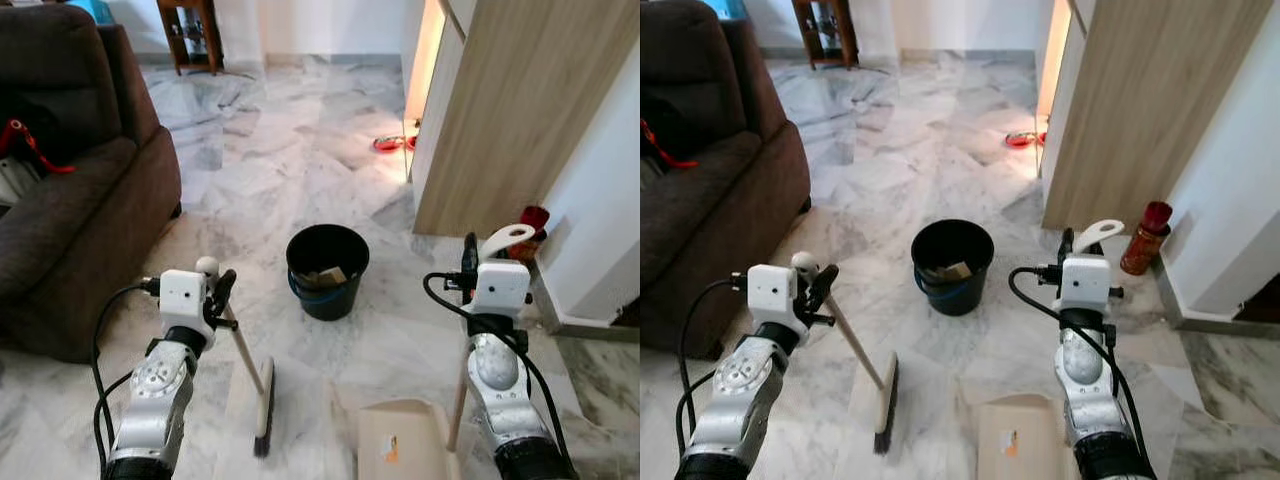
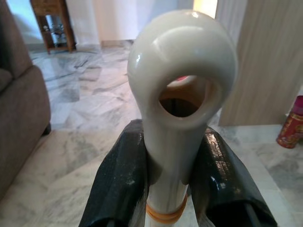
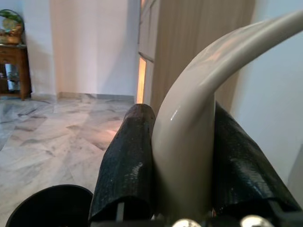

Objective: Sweep floor

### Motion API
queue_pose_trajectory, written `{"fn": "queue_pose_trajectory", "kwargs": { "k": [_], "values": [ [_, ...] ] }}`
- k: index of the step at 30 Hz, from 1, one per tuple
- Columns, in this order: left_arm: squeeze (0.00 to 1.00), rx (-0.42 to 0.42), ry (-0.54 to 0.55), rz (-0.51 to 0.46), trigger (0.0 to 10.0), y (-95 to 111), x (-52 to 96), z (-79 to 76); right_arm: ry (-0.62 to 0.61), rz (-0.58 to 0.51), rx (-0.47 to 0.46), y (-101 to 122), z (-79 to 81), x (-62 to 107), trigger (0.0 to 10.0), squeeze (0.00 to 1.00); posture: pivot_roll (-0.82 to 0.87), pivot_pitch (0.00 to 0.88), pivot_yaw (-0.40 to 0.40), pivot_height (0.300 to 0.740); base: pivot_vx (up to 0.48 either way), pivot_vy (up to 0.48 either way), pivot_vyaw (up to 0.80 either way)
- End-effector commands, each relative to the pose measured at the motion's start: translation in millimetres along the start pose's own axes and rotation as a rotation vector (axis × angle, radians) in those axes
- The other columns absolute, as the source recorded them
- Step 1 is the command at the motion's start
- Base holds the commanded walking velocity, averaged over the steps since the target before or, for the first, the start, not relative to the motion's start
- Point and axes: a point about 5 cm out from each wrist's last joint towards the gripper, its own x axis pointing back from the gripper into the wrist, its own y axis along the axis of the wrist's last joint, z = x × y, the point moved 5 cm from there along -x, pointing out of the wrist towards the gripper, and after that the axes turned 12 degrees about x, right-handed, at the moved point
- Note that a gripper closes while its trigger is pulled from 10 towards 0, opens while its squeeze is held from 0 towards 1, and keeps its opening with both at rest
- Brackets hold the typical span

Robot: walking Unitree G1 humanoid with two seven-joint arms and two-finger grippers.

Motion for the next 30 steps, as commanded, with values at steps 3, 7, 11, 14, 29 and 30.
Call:
{"fn": "queue_pose_trajectory", "kwargs": {
  "k": [3,7,11,14,29,30],
  "values": [
    [0.00,-0.025,-0.021,-0.060,10.0,13.4,-7.4,-4.7,-0.011,-0.012,-0.009,4.0,-1.8,-1.7,10.0,0.00,-0.05,0.070,0.043,0.740,0.000,0.000,0.00],
    [0.00,-0.031,-0.016,-0.065,10.0,13.4,-9.0,-2.2,-0.018,-0.008,-0.009,3.8,-2.9,-1.6,10.0,0.00,-0.07,0.081,0.049,0.740,0.000,0.000,0.00],
    [0.00,-0.029,-0.018,-0.074,10.0,14.9,-11.8,-2.7,-0.020,0.007,-0.005,1.4,-2.7,-1.6,10.0,0.00,-0.09,0.077,0.044,0.740,0.000,0.000,-0.14],
    [0.00,-0.028,-0.015,-0.077,10.0,14.4,-12.4,-2.1,-0.015,0.008,-0.006,1.6,-0.8,-1.5,10.0,0.00,-0.10,0.071,0.046,0.740,0.000,0.000,-0.80],
    [0.00,-0.031,-0.024,-0.079,10.0,13.5,-16.8,-1.5,-0.033,0.007,-0.002,2.0,-3.9,-2.8,10.0,0.00,-0.13,0.039,0.064,0.740,0.000,0.000,-0.80],
    [0.00,-0.031,-0.025,-0.078,10.0,12.8,-16.8,-1.7,-0.033,0.008,-0.001,1.7,-3.9,-2.6,10.0,0.00,-0.13,0.027,0.066,0.740,0.000,0.000,-0.80]
  ]
}}
